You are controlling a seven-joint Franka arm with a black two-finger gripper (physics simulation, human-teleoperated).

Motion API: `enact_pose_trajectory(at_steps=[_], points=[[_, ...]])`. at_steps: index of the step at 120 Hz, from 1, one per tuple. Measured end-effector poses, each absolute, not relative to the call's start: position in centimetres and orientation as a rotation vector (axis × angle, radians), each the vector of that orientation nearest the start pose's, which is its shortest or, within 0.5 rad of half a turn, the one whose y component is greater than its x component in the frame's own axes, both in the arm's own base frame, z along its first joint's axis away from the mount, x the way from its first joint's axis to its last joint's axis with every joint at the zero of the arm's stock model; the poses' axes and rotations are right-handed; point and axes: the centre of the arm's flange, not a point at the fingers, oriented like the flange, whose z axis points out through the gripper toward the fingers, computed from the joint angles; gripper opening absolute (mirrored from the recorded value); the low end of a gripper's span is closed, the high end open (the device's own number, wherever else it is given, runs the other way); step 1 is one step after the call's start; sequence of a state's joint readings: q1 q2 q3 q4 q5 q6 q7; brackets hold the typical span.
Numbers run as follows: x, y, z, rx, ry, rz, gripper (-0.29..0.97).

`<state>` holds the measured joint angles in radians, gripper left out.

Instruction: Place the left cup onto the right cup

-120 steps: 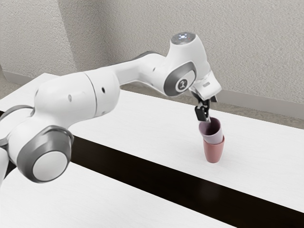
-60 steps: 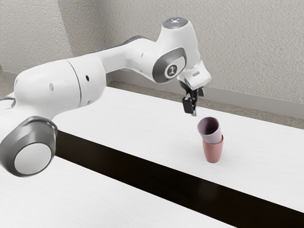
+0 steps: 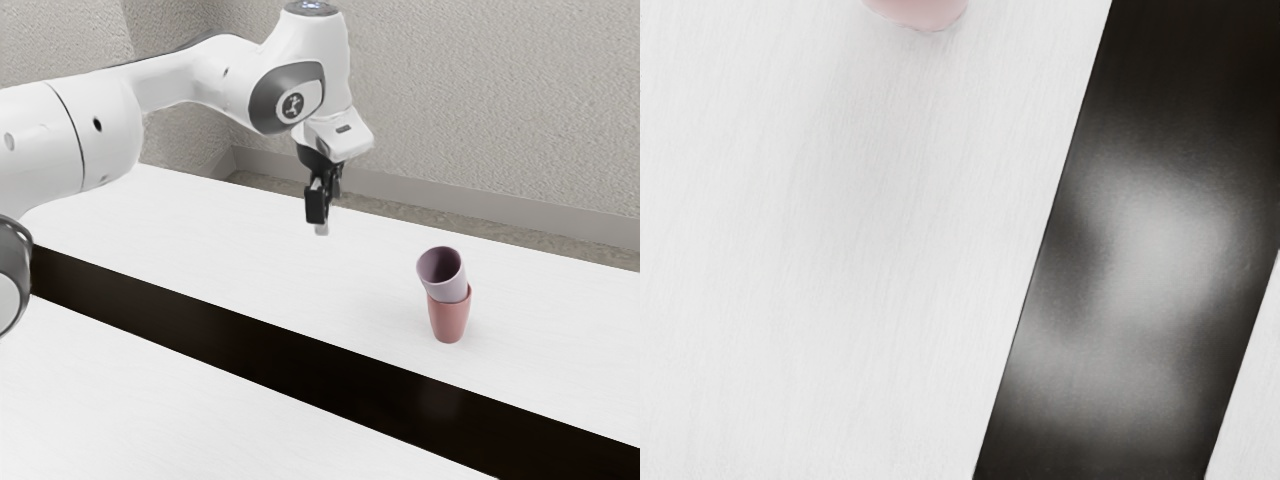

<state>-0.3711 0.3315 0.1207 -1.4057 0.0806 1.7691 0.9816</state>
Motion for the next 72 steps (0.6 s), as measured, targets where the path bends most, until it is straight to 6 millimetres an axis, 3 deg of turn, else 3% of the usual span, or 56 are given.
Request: enact_pose_trajectory(at_steps=[28, 46, 59, 72], points=[[61.9, -8.5, 54.2, -2.579, 1.568, 0.101, 0.68], [60.0, -4.2, 56.0, -2.639, 1.462, 0.097, 0.68], [58.9, -2.2, 57.0, -2.658, 1.408, 0.095, 0.68], [58.5, -1.5, 57.8, -2.663, 1.379, 0.089, 0.68]])
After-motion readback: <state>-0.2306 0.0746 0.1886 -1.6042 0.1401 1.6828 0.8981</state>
